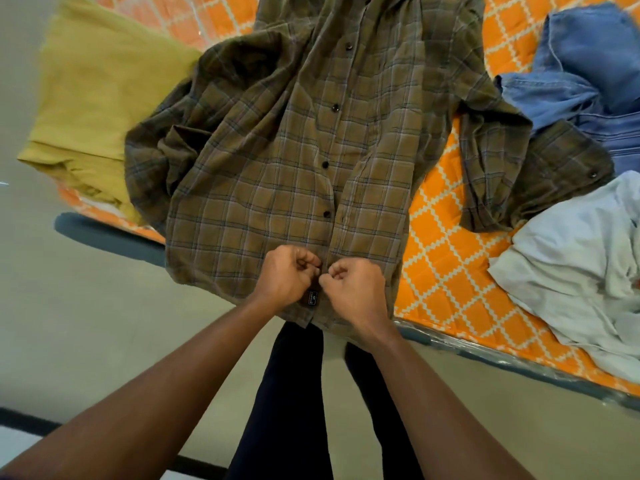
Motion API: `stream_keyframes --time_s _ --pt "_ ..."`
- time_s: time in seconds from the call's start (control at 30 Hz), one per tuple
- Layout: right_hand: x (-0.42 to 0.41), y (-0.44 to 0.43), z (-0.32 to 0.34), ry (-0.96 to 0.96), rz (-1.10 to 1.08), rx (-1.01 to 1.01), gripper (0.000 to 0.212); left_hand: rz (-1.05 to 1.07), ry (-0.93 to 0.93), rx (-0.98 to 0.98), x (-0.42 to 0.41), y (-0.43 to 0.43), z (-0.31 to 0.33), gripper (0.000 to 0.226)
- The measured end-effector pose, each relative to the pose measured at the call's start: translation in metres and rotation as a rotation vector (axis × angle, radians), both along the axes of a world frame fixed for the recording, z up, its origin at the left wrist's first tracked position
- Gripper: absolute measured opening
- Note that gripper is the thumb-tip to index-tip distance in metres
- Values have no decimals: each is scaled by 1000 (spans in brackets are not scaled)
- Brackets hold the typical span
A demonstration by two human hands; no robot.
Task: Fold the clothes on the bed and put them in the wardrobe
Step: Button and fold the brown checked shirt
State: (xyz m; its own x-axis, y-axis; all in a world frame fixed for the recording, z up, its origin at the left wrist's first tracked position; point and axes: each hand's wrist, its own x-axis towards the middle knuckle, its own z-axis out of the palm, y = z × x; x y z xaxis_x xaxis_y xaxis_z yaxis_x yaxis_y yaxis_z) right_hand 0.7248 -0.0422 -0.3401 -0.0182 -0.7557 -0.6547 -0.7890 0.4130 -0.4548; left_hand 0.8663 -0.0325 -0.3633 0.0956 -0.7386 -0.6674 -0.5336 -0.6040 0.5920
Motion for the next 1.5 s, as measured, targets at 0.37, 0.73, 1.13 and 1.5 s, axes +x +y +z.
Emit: stream_keyframes --time_s 0.37,0.73,1.13,1.5 --pt "9 30 -22 -193 -412 -43 30 -138 -160 -55 -6 8 -5 8" --pt "4 40 -42 -317 -502 -113 21 -33 -35 -17 -1 7 -7 6" --pt "2 41 -48 -440 -571 -100 27 3 61 -4 0 4 -17 11" --pt "-11 34 -43 -598 -606 58 7 50 134 -34 2 10 -19 8"
